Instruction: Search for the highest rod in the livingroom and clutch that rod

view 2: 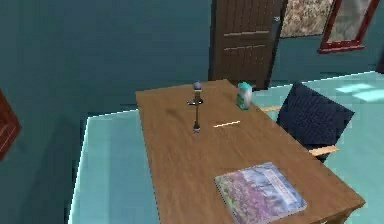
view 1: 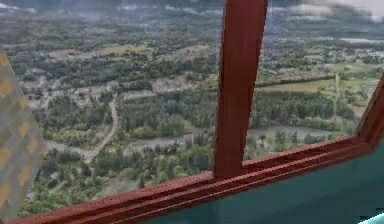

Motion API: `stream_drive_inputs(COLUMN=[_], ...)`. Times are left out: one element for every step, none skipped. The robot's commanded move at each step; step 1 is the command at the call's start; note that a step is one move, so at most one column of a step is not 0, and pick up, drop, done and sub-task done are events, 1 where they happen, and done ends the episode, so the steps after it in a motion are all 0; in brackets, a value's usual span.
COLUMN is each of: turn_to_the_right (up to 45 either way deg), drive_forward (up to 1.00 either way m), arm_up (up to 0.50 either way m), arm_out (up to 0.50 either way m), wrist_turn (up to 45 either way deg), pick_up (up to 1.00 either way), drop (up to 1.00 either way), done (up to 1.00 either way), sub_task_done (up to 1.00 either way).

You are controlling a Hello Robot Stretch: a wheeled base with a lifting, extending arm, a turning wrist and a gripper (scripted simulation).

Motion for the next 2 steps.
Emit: stream_drive_inputs(turn_to_the_right=[30.0,0.0], drive_forward=[0.00,0.20], arm_up=[0.00,0.00], arm_out=[0.00,0.00], wrist_turn=[0.0,0.0], pick_up=[0.00,0.00], drop=[0.00,0.00], done=[0.00,0.00], sub_task_done=[0.00,0.00])
